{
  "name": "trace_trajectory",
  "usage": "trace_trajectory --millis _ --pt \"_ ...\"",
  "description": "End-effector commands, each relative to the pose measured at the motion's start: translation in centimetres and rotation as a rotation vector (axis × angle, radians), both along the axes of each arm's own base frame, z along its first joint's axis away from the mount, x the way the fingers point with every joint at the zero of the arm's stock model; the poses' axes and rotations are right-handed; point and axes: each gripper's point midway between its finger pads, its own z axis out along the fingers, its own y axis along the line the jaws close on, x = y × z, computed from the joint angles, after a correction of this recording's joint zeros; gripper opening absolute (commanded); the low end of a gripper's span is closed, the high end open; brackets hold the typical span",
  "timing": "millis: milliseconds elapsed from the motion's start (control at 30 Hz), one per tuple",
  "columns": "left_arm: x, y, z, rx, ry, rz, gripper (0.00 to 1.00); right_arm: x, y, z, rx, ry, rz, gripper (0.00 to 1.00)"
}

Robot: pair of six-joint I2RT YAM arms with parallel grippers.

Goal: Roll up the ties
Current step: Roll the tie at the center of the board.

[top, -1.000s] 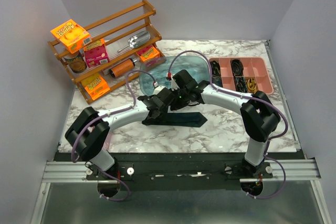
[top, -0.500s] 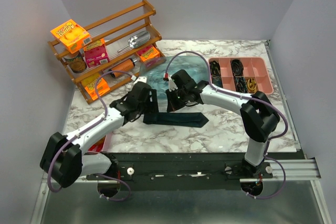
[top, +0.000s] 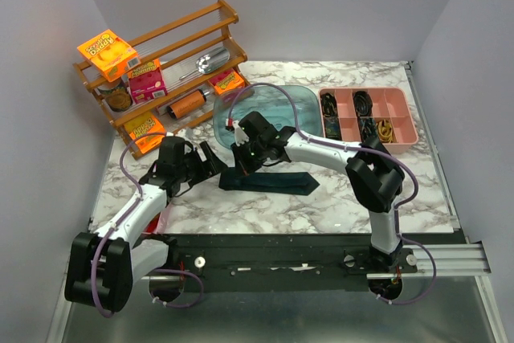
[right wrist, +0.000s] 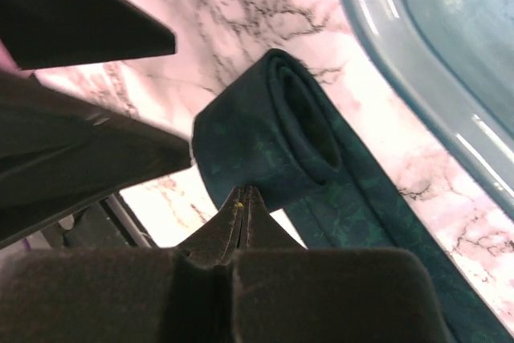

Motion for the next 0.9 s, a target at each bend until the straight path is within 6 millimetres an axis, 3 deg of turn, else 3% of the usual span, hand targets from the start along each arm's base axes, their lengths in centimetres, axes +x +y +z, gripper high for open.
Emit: trace_trajectory --millis 0,567,867 --pt "-0.1 -1.1 1.1 -0.073 -0.042 -0.062 0.86 0.9 -0.2 -0.6 -0.043 -0.016 -0.037 0.0" --pt "0.0 -1.1 -4.0 -0.047 0.024 -0.074 0.86 1.5 -1.9 -4.3 -0.14 0.013 -0.074 0.0" --pt "1.1 -2.1 -3.6 -0.086 -0.042 -0.123 0.81 1.9 -2.4 -4.6 -0.135 0.035 -0.078 0.0"
